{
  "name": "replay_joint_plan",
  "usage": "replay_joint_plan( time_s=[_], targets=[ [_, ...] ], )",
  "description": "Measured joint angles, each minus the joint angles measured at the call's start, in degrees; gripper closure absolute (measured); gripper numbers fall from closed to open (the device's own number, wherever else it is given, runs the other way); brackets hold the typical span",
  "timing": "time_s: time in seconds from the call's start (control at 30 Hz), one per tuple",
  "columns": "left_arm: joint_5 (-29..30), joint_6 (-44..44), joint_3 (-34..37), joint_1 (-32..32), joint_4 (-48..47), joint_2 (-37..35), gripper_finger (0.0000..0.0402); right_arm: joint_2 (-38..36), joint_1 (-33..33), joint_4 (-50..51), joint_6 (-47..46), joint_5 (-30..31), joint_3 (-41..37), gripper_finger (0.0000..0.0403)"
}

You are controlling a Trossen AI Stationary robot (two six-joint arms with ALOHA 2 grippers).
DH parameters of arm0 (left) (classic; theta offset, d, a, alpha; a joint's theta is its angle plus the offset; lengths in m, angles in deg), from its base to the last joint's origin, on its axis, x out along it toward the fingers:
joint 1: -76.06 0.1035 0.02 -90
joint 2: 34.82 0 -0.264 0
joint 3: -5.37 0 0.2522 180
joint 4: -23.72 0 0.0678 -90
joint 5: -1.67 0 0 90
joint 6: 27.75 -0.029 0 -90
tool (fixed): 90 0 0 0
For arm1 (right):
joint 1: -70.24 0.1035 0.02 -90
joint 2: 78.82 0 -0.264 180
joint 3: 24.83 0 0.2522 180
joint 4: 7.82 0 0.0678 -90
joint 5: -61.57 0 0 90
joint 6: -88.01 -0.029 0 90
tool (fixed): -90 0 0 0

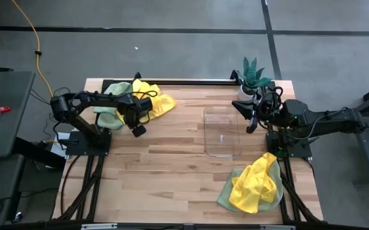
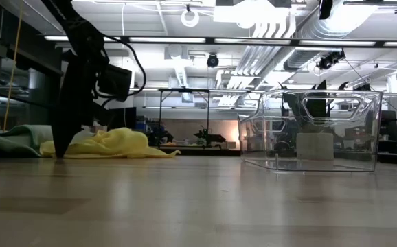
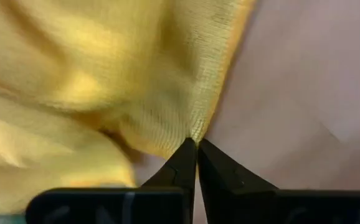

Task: Fold microfiber towels
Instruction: Prepare the middle yellow microfiber towel

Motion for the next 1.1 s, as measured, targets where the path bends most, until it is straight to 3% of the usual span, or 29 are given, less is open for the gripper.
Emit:
replay_joint_plan(
  time_s=[0.17,0.37,0.5,0.63,0.73,0.9,1.1],
  targets=[
    [-8.3,0.46,-1.54,-3.32,-3.94,-4.17,0.04,0.0,0.02,0.0,-2.89,-0.51,0.0,0.0402],
    [-19.2,1.46,-4.85,-10.08,-6.98,-15.14,0.0401,1.46,0.01,-0.19,-4.46,-1.99,0.0,0.0402],
    [-21.68,6.47,-9.8,-15.08,-9.79,-21.22,0.0401,4.27,0.02,-2.72,-4.37,-3.17,0.0,0.0402],
    [-19.44,9.52,-16.85,-17.63,-11.46,-23.97,0.0401,7.21,-0.11,-5.23,-4.32,-3.31,0.0,0.0402],
    [-14.47,9.34,-23.1,-16.06,-11.56,-24.13,0.0401,8.84,-0.43,-6.8,-4.38,-3.31,0.0,0.0402],
    [-6.64,3.01,-33.85,-9.12,-13.36,-22.42,0.0402,10.11,-0.57,-8.99,-4.5,-3.41,0.0,0.0402],
    [-2.6,-5.39,-45.76,0.95,-17.19,-19.0,0.0402,10.19,-0.57,-10.28,-5.8,-5.42,0.0,0.0402]
  ],
)
